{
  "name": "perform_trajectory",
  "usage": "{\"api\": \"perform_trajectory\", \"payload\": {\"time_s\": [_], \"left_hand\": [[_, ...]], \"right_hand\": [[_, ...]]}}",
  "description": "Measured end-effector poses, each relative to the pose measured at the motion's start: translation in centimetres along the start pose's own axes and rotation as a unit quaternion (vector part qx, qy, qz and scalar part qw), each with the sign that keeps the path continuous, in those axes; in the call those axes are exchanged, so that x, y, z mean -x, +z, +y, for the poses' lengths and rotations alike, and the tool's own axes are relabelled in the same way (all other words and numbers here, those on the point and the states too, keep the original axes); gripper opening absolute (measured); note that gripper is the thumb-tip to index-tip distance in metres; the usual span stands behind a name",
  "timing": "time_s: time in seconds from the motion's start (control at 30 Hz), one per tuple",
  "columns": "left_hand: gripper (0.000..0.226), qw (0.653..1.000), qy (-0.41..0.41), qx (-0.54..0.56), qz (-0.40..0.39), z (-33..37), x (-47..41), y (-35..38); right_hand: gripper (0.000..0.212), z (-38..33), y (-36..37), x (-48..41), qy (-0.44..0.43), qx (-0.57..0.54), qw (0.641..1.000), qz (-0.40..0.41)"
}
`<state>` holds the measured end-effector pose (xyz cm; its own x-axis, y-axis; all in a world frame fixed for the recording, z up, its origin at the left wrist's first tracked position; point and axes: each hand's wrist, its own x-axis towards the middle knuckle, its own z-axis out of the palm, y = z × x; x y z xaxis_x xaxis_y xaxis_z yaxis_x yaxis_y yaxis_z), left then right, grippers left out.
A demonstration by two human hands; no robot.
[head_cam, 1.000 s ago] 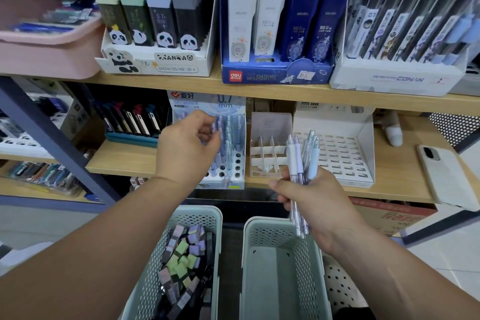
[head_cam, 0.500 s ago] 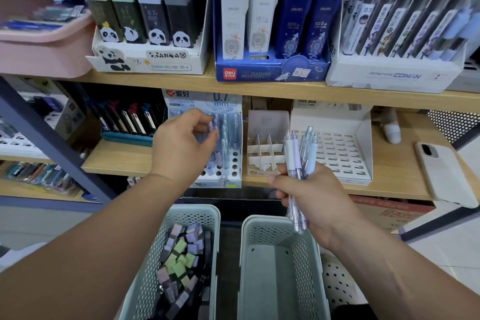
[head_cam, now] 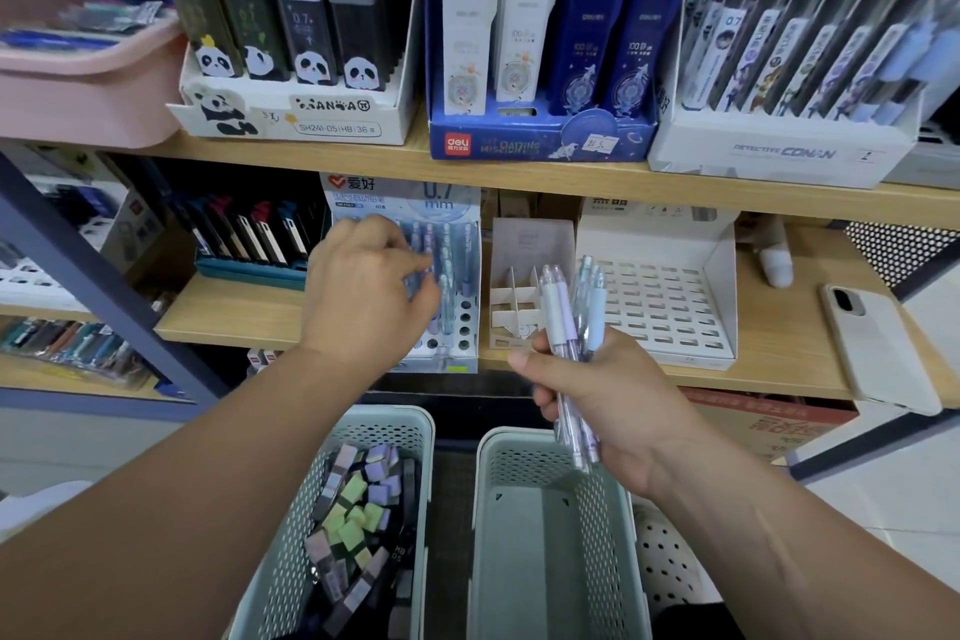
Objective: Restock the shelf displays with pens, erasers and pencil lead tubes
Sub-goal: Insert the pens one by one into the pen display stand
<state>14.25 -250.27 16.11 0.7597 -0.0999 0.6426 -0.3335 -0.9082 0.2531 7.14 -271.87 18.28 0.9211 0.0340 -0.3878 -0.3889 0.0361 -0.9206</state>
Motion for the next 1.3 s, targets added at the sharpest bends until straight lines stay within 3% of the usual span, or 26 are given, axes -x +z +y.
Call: {"api": "perform_trajectory", "payload": {"time_s": [0.07,0.13,0.17,0.23,0.27,0.33,0.4,0.5,0.6,0.7,0.73,0.8,0.87,0.9,1.07,1.3], "left_hand": [[0.020,1.000,-0.005,0.015,0.017,0.8,-0.1,-0.9],[0.018,0.993,-0.053,0.104,-0.002,3.0,0.1,-2.5],[0.018,0.976,-0.111,0.184,-0.043,4.4,0.3,-3.5],[0.018,0.891,-0.247,0.349,-0.155,7.1,1.2,-4.5],[0.016,0.845,-0.296,0.404,-0.188,7.9,1.7,-4.6],[0.010,0.790,-0.346,0.463,-0.204,8.6,2.5,-4.6],[0.013,0.757,-0.378,0.490,-0.210,8.3,2.6,-4.7],[0.025,0.727,-0.391,0.520,-0.222,7.5,2.6,-4.7],[0.023,0.702,-0.420,0.542,-0.194,7.1,2.6,-4.6],[0.019,0.696,-0.432,0.548,-0.171,6.8,2.5,-4.5],[0.029,0.711,-0.424,0.536,-0.164,6.6,2.6,-4.4],[0.035,0.782,-0.384,0.468,-0.146,6.5,2.7,-4.1],[0.024,0.829,-0.347,0.420,-0.125,6.8,2.7,-4.1],[0.016,0.833,-0.341,0.420,-0.120,7.1,2.7,-4.1],[0.018,0.803,-0.380,0.440,-0.133,7.9,3.1,-3.9],[0.012,0.757,-0.435,0.467,-0.139,8.6,2.8,-3.9]], "right_hand": [[0.023,-0.1,0.4,0.2,-0.009,0.008,1.000,-0.013],[0.022,-0.3,0.9,0.5,-0.026,0.027,0.999,-0.020],[0.022,-0.3,1.2,0.6,-0.037,0.038,0.998,-0.023],[0.019,-0.3,1.9,1.0,-0.060,0.053,0.996,-0.041],[0.018,-0.2,2.2,1.2,-0.071,0.056,0.995,-0.053],[0.023,-0.1,2.7,1.5,-0.094,0.063,0.991,-0.068],[0.025,0.0,3.0,1.6,-0.098,0.070,0.991,-0.065],[0.020,-0.1,3.2,1.7,-0.066,0.042,0.995,-0.062],[0.011,-0.3,3.3,1.8,-0.031,-0.017,0.997,-0.075],[0.009,-0.3,3.4,1.9,-0.032,-0.021,0.996,-0.077],[0.007,-0.1,3.4,1.8,-0.035,-0.015,0.997,-0.073],[0.002,0.0,3.5,1.7,-0.041,-0.008,0.997,-0.060],[0.006,0.2,3.5,1.5,-0.055,0.000,0.997,-0.048],[0.009,0.3,3.6,1.4,-0.066,0.005,0.997,-0.044],[0.021,0.4,3.9,1.4,-0.123,0.066,0.990,-0.031],[0.023,0.4,4.0,1.4,-0.109,0.061,0.991,-0.048]]}}
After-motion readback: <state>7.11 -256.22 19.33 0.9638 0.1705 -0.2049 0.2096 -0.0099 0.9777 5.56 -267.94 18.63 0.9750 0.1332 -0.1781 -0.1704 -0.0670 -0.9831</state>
